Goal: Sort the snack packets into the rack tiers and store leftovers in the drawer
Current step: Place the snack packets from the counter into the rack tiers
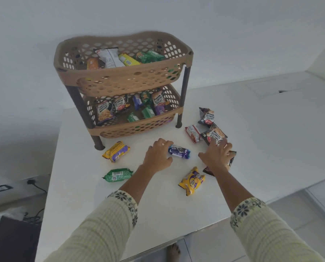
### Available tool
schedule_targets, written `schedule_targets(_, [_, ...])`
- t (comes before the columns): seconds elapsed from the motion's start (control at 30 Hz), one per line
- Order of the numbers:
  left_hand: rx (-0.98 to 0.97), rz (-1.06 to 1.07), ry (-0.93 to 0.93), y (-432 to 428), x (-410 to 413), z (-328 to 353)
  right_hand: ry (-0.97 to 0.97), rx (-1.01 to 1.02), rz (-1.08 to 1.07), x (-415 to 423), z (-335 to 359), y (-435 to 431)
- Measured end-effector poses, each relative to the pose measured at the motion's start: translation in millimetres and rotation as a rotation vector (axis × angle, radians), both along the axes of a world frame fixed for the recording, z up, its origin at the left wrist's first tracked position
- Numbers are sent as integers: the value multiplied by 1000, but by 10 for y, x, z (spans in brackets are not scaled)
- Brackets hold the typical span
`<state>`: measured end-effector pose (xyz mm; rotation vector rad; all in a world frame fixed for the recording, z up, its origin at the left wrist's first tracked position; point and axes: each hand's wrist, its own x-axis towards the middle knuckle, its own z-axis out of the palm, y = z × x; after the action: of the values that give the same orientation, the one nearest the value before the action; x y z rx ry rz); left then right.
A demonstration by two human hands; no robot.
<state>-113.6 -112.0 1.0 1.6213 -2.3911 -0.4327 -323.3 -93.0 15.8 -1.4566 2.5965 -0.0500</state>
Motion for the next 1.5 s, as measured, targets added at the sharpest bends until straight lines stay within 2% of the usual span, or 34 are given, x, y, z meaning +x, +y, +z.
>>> schedule_targets(0.1, [3,-67,-67,-88,-250,-20,-20,20,-90,-170,-33,114])
schedule_targets(0.23, [77,-131,-169,-182,-462,-87,-208,20,-206,-320,-69,206])
schedule_targets(0.33, [116,-139,-246,-231,-526,-146,-296,0,-229,-369,-92,228])
schedule_targets(0.43, [47,-99,-298,-249,-523,-176,-322,-60,-205,-410,-80,187])
schedule_targets(0.53, [5,-48,-239,-266,-482,-171,-343,-131,-210,-425,-8,102])
schedule_targets(0.67, [-68,42,-24,-289,-425,28,-379,-331,-188,-393,211,-35])
schedule_targets(0.83, [-317,118,267,-411,-386,665,-471,-634,-60,-249,784,-294])
schedule_targets(1.03, [-525,206,423,-547,-203,1761,-567,-908,210,104,1785,-648])
schedule_targets(1.17, [-599,311,386,-724,88,2435,-546,-1023,466,438,2398,-939])
schedule_targets(1.27, [-628,408,319,-918,402,2758,-503,-1019,595,693,2717,-1197])
schedule_targets(1.5, [-415,574,71,-1405,989,2810,-512,-781,730,1236,2849,-1792])
